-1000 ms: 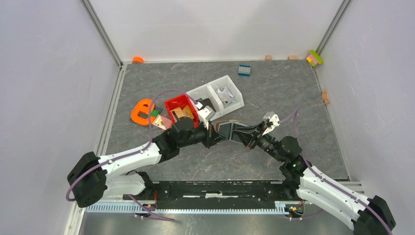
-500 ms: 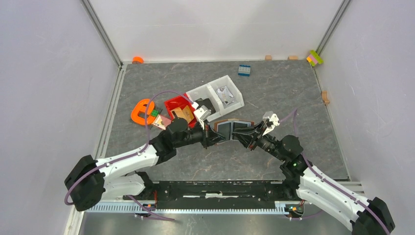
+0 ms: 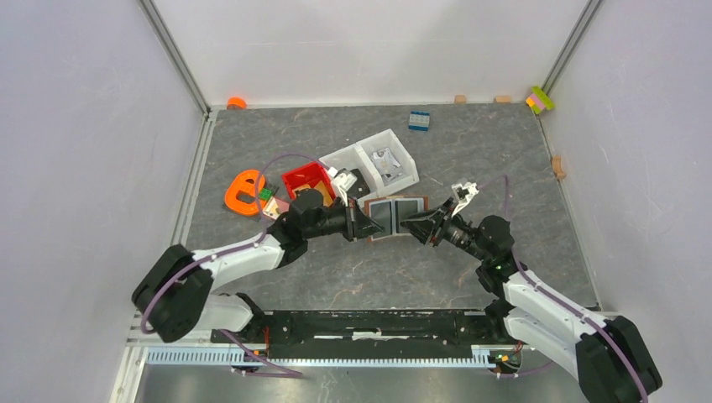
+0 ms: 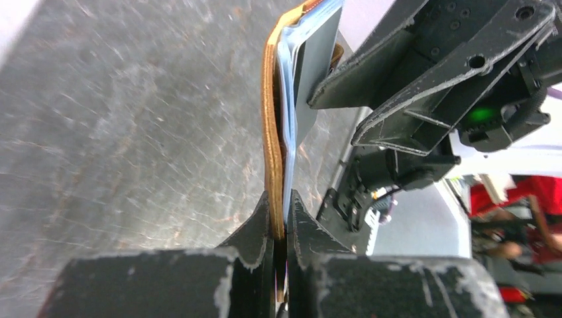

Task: Take the credit cards out of the card holder
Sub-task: Remove the credit card from the card holder.

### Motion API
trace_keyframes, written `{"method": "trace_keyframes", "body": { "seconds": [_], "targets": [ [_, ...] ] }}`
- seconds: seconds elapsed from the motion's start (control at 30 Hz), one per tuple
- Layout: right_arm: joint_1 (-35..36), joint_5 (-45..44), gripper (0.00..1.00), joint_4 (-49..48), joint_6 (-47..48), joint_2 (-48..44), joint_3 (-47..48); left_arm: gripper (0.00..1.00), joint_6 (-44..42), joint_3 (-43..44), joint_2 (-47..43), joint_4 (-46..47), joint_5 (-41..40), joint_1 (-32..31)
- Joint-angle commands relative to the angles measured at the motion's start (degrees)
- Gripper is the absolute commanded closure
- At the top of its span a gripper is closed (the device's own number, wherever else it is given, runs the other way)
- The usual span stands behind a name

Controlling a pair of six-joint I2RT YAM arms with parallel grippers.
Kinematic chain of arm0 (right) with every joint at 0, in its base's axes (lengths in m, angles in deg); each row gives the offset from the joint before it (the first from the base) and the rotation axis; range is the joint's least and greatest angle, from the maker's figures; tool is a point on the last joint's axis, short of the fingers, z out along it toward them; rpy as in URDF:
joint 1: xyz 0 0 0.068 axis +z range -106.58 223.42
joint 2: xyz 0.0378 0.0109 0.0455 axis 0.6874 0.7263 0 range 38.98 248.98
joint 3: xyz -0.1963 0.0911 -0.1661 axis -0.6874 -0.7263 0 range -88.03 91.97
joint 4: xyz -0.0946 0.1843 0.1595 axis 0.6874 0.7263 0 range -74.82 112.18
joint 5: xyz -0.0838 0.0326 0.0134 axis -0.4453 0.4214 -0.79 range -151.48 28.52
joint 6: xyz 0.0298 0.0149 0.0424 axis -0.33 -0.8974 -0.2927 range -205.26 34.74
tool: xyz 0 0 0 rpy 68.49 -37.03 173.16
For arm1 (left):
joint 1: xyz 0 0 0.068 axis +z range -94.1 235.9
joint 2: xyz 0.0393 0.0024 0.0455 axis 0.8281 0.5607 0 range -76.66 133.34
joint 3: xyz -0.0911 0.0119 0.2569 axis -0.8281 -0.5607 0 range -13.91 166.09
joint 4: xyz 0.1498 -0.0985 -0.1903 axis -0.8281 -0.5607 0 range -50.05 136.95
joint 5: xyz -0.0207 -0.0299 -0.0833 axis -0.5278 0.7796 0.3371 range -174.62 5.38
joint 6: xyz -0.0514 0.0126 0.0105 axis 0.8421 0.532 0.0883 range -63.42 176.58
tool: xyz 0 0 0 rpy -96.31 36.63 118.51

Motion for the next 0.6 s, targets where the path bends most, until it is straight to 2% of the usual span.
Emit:
{"method": "trace_keyframes", "body": {
  "seconds": [0.0, 0.33, 0.57],
  "targets": [
    [-1.81, 6.99, 0.58, -9.00, -6.11, 4.40, -1.14, 0.98, 6.92, 3.68, 5.31, 10.10, 12.42, 0.18],
    [-3.66, 12.01, 0.67, -16.26, -12.40, 9.99, -2.05, 0.98, 6.94, 1.33, 2.77, 14.01, 13.24, 0.16],
    [-4.12, 14.04, 0.71, -20.24, -14.74, 11.62, -2.55, 0.98, 13.89, 0.61, 6.45, 25.93, 19.45, 0.17]
  ]
}}
